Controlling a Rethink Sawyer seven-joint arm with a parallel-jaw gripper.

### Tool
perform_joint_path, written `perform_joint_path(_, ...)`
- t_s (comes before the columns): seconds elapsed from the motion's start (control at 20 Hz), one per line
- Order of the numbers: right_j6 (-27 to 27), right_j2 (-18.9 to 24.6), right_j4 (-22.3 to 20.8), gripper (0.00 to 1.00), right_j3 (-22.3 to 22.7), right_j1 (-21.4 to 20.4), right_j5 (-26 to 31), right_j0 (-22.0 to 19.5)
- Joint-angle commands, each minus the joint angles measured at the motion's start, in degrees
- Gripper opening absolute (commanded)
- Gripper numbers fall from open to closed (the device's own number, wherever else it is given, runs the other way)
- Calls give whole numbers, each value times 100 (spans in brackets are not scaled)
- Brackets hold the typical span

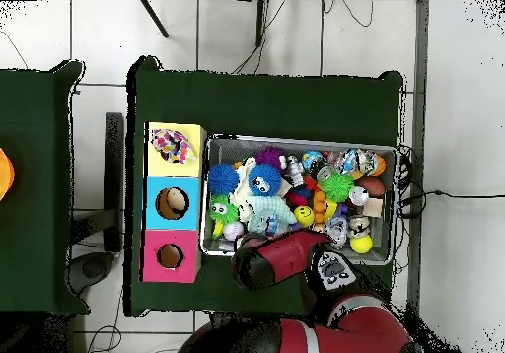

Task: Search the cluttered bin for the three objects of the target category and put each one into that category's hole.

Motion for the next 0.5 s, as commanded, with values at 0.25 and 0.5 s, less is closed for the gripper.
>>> perform_joint_path(0.25, 310, -92, -77, 100, -595, 460, -108, -56)
perform_joint_path(0.5, 219, -15, -57, 100, -309, -92, 52, -55)
